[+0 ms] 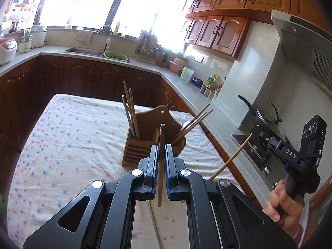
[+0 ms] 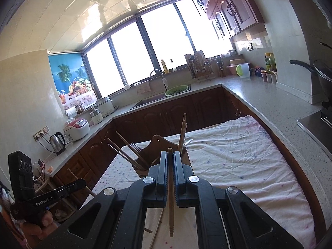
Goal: Organize utensils
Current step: 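Lift both bamboo chopsticks and lower them into the wooden holder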
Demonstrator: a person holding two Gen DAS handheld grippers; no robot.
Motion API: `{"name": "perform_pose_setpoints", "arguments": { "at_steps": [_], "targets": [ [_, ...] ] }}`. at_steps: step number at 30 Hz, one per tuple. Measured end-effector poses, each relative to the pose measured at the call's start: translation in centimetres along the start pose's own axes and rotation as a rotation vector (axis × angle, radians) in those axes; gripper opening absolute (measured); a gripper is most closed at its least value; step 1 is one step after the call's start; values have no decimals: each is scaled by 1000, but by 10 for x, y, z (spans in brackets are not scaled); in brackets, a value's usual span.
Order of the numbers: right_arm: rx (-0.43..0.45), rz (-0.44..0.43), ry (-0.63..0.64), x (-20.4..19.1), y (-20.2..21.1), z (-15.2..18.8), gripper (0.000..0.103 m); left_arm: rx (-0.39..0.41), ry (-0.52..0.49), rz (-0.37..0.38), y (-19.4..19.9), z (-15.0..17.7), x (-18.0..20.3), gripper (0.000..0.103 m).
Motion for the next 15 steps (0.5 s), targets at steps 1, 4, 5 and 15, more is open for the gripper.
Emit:
{"name": "perform_pose_setpoints", "arguments": {
  "at_steps": [1, 4, 5, 15],
  "targets": [
    [14, -2, 3, -1, -1, -6, 5, 16, -4, -2, 0, -7, 1, 5],
    [62, -9, 16, -7, -4, -27, 5, 73, -11, -10, 1, -31, 4, 5],
    [83, -11, 21, -9, -5, -34, 5, 90, -12, -17, 0, -40, 5, 5],
    [231, 19, 65, -25, -37, -83, 5, 225, 20, -59, -29, -103, 2, 5]
  ]
}}
Point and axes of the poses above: each gripper's, at about its wrist camera, not at the fingertips, and y roughly against the way its jaws point, x to its right, z to its underside, the point moved 1 cm from there along -y, roughly the way its jaws point, and after that the axes turned 4 degrees about -z, right-handed, at the moved point
